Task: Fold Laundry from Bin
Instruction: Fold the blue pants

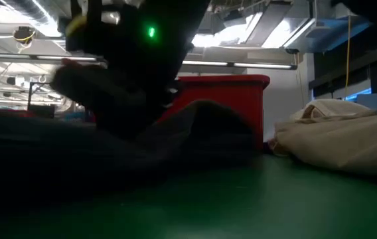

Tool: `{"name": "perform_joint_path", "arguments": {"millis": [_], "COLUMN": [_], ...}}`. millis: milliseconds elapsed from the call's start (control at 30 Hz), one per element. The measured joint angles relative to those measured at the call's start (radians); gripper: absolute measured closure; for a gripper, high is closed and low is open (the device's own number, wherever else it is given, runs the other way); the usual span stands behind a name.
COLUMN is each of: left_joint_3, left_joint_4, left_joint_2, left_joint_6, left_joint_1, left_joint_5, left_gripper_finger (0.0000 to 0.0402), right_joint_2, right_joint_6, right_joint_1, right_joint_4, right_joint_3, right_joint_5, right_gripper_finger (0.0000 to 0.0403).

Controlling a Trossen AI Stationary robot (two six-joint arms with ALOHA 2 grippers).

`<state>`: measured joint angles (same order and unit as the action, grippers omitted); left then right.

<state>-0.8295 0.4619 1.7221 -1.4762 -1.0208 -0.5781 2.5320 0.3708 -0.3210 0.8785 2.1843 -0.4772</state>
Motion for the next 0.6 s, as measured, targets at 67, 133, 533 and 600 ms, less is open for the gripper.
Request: {"name": "perform_joint_path", "arguments": {"millis": [67,133,533,600], "left_joint_3": [0.001,0.003,-0.008,-0.025], "left_joint_4": [-0.025,-0.058,-0.138,-0.137], "left_joint_2": [0.014,0.021,0.005,-0.011], "left_joint_6": [-0.078,-0.122,0.135,0.225], "left_joint_1": [0.004,0.005,0.103,0.112], "left_joint_5": [-0.041,-0.100,-0.095,-0.035], "left_gripper_finger": [0.0255,0.0255,0.0255,0.0255], "right_joint_2": [-0.006,-0.007,-0.064,-0.126], "right_joint_6": [-0.105,-0.197,-0.379,-0.362], "right_joint_1": [0.038,0.077,0.224,0.202], "right_joint_4": [-0.003,-0.024,-0.127,-0.065], "right_joint_3": [0.000,-0.001,-0.006,-0.006], "right_joint_5": [0.000,0.006,0.168,0.207], "right_gripper_finger": [0.0199,0.0199,0.0199,0.0199]}}
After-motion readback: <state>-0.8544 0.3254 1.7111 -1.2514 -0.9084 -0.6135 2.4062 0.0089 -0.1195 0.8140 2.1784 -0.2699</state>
